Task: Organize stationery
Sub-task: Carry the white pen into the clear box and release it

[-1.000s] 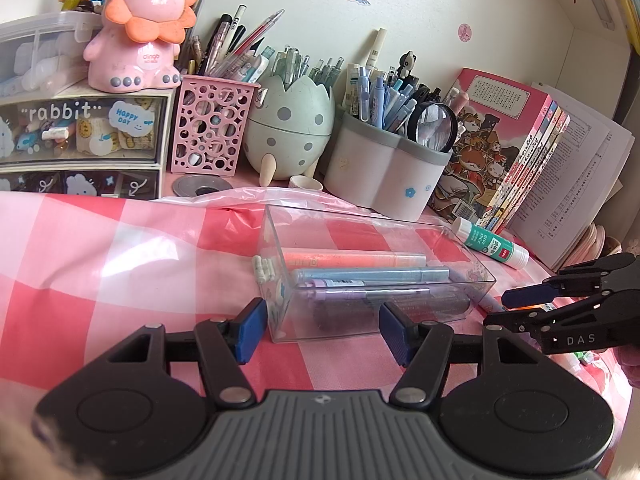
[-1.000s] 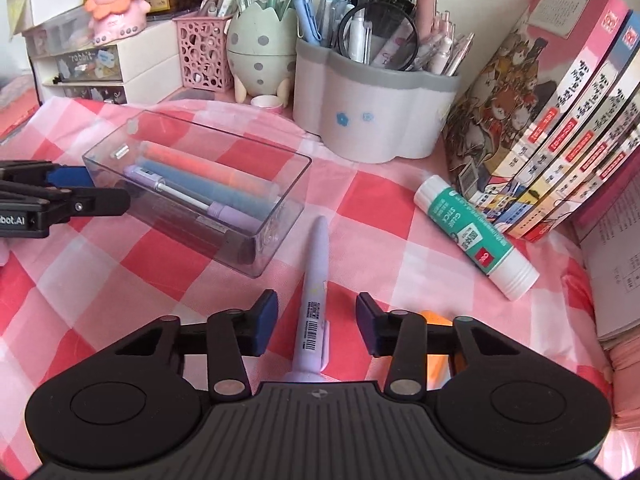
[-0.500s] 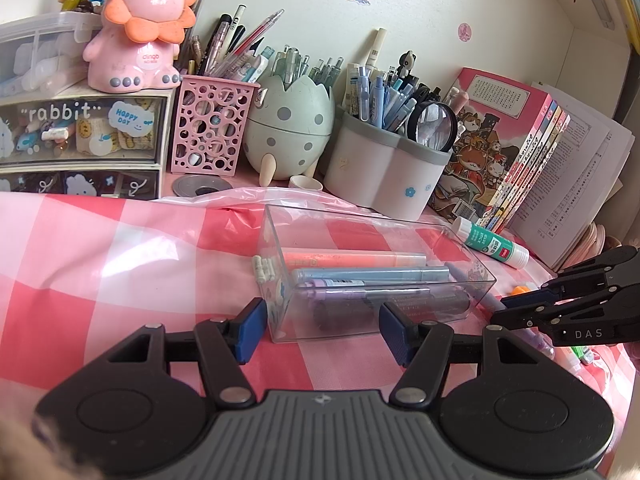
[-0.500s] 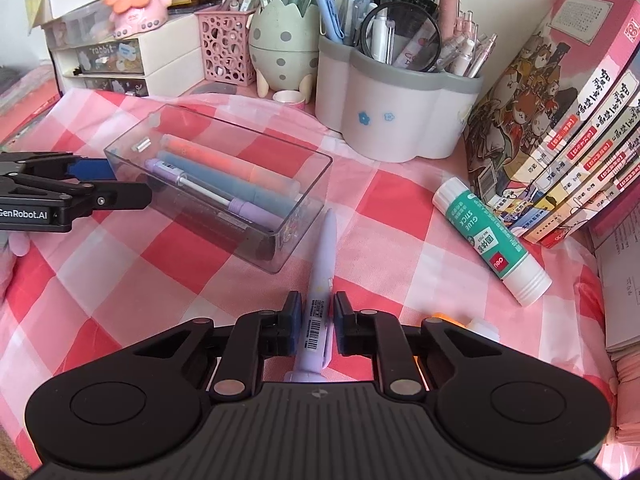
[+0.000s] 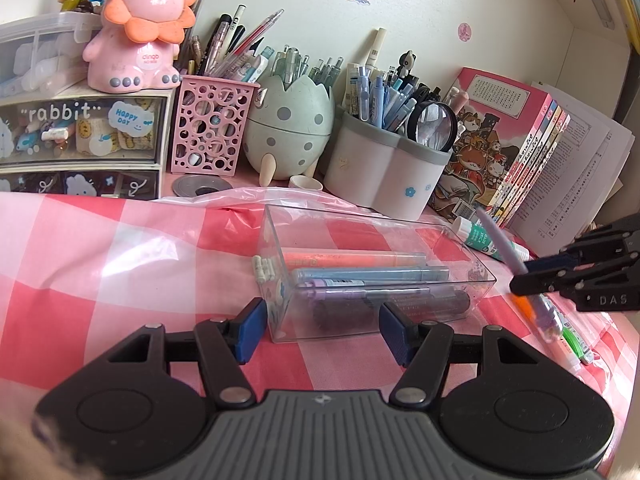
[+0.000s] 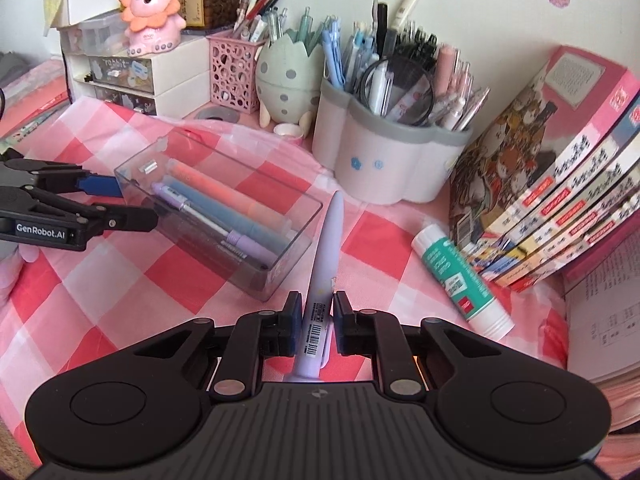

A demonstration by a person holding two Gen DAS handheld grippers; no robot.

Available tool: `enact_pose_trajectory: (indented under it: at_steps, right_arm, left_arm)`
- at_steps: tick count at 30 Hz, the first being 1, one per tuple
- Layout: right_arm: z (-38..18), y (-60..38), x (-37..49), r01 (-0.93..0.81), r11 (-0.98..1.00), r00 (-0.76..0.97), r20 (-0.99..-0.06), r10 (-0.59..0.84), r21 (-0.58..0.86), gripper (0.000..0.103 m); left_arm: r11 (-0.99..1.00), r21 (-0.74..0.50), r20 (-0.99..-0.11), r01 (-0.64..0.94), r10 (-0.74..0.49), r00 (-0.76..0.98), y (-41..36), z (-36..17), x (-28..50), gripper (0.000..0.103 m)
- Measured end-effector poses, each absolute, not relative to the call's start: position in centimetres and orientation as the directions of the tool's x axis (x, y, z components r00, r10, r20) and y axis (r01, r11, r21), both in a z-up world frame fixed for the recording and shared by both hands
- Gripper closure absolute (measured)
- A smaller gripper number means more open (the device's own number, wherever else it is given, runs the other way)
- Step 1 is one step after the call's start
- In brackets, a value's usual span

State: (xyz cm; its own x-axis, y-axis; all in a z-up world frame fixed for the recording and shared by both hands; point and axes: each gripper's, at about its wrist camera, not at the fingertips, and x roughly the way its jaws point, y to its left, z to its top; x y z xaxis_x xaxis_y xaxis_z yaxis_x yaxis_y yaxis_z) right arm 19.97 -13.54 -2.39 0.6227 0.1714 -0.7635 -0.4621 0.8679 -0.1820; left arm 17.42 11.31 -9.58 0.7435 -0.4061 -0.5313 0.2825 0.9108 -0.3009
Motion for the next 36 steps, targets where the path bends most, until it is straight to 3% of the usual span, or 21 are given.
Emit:
enact_pose_trajectory:
  at_steps: [12,18,22,36]
  right_arm:
    - [0.0,-8.3,21.7,-0.623,0.677,0.681,-0.698,0.222,-0.392,0.089]
    - [-0.5,-5.2,21.3,-0.783,0.409,0.602,-0.737,0.306,-0.470,0.089]
    - [-1.0,-3.2,21.1,-0.823,0.267,0.565,-0.773,0.288,-0.502,0.089]
    - [-3.3,-1.7,22.1,-0.859,0.127,0.512,-0.838,0.187,-0.496,0.088]
  left_arm:
    - [0.911,-0.301,-0.531,0.283,-0.406,0.743,11.3,-9.6,17.4,0.067]
    - [0.911,-0.301,-0.531,0.283,-0.406,0.743,11.3,-9.6,17.4,0.067]
    - [0.911,-0.301,-0.531,0.283,-0.406,0.743,11.3,-9.6,17.4,0.067]
    - [0.911,-0.301,-0.531,0.283,-0.406,0.743,11.3,-9.6,17.4,0.067]
